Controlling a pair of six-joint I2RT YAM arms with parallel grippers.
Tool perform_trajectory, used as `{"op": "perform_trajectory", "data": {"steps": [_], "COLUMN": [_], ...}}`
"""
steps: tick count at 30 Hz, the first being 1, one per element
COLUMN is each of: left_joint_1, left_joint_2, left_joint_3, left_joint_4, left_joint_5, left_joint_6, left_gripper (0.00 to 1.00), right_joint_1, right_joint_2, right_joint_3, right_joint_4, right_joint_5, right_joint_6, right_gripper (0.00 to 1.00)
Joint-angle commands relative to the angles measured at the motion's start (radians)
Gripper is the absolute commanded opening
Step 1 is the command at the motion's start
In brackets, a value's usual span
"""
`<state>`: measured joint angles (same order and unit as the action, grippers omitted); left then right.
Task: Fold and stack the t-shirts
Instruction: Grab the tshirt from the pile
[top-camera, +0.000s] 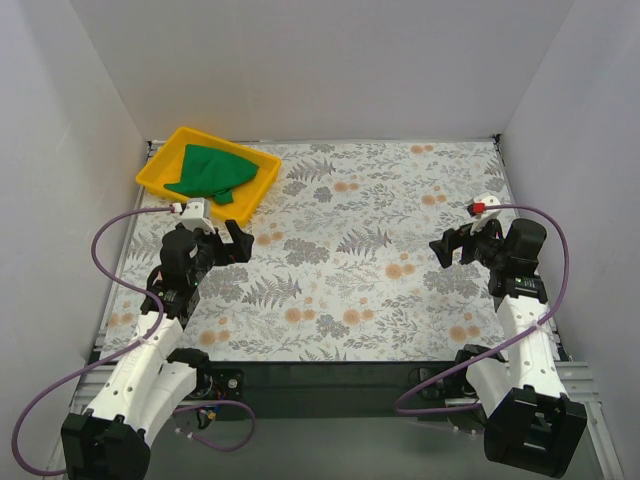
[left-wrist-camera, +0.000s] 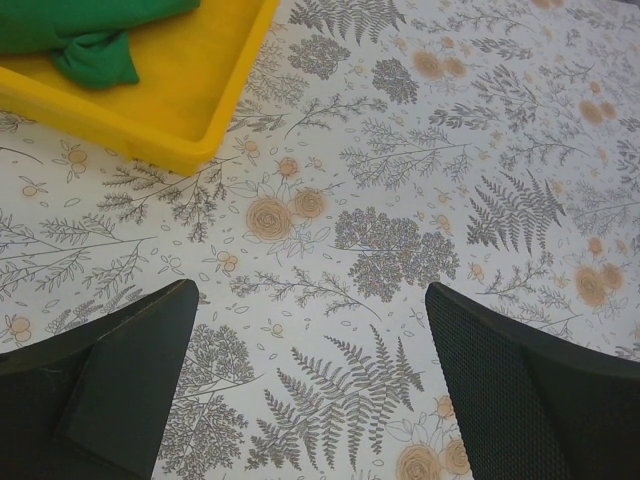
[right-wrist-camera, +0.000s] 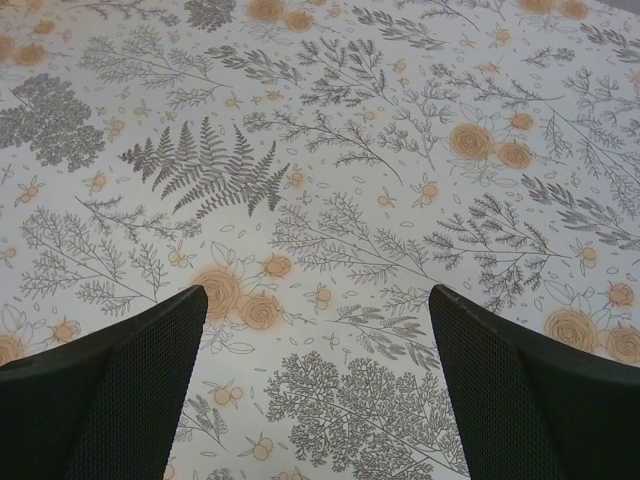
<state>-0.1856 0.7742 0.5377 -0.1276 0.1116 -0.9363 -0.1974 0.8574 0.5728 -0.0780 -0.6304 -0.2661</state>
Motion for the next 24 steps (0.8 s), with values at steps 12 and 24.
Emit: {"op": "perform_trajectory", "data": {"steps": [12,24], "left_joint_1": [-0.003,-0.003], "left_joint_2": [-0.015,-0.021], "left_joint_3": [0.022,0.022], "left_joint_4": [-0.001,-0.001], "left_joint_5": [-0.004,-0.015], "left_joint_6": [0.017,0.017], "left_gripper": [0.98,0.98], "right_joint_1": [-0.010,-0.011], "right_joint_2": [-0.006,0.011], "right_joint_3": [0.015,0.039], "right_joint_4": [0.011,0.098], "right_joint_5": [-0.097,0.162], "right_joint_6": [-0.055,-0.005], "right_gripper": [0.98,0.98]}}
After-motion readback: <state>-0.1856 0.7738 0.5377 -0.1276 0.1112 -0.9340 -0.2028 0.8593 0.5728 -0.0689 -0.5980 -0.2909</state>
